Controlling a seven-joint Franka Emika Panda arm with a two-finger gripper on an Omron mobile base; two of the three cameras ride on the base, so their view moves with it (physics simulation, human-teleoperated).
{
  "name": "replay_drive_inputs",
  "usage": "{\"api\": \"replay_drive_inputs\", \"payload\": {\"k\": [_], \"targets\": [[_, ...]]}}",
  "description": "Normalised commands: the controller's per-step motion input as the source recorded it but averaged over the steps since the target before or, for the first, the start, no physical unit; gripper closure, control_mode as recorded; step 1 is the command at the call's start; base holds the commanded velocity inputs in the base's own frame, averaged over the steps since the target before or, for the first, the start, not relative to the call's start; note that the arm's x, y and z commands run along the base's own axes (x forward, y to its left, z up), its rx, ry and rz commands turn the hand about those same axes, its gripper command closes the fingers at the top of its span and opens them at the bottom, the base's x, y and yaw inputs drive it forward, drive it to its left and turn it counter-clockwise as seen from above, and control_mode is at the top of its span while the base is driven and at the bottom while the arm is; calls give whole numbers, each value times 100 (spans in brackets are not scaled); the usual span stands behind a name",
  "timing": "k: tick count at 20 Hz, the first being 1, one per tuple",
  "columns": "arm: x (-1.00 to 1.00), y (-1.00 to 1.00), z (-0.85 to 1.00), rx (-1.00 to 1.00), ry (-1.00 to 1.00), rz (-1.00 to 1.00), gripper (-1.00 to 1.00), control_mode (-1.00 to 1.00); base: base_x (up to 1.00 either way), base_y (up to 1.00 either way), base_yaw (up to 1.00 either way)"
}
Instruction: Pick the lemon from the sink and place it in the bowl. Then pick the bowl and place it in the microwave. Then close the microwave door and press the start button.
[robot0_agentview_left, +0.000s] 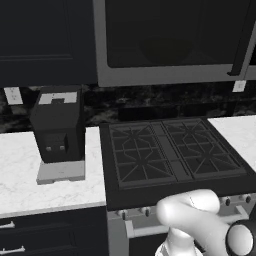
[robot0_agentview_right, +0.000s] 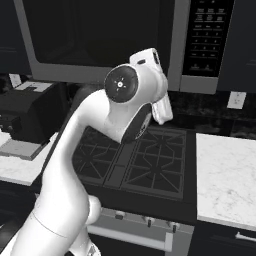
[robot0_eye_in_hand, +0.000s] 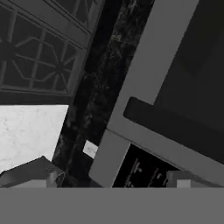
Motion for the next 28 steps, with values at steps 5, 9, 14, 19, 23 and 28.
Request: {"api": "replay_drive_inputs", "payload": {"k": [5,9,14,19,23,28], "targets": [[-7,-46,-23,88,0,27,-100,-100,0,0,0],[69,-12,-11,64,0,18,-100,-100,0,0,0],[66,0,-9,25,-6,6,-100,-100,0,0,0],[34,-2,-28,9,-11,2,-100,-100,0,0,0],[22,-10,-25,1,-6,-1,-100,-100,0,0,0],[37,-19,-9,0,0,-3,-100,-100,0,0,0]]}}
